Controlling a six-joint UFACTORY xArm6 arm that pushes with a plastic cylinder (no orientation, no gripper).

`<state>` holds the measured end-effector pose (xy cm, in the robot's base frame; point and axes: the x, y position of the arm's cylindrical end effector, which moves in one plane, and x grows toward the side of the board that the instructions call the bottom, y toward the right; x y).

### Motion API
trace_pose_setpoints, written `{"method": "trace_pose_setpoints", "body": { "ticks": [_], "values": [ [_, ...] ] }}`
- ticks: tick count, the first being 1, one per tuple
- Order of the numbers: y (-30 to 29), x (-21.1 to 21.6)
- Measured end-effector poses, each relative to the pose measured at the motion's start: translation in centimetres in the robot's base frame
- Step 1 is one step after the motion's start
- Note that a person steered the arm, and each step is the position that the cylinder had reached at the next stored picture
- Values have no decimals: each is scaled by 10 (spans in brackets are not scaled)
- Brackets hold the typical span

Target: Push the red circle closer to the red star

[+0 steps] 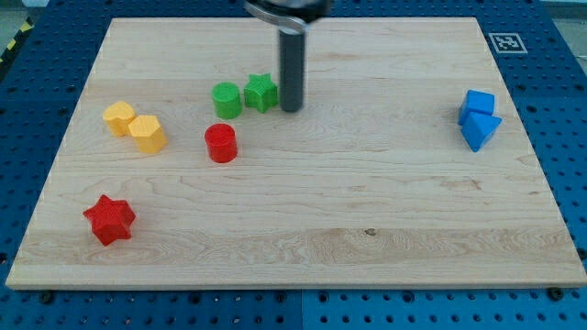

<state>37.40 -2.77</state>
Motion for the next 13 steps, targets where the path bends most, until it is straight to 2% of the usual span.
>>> {"method": "trace_pose_setpoints", "body": {
  "ticks": [1,2,4,5,7,10,13],
  "values": [
    [-55,11],
    [-79,25],
    [-54,28],
    [-38,48],
    [-44,43],
    [-46,65],
    [-58,67]
  ]
}}
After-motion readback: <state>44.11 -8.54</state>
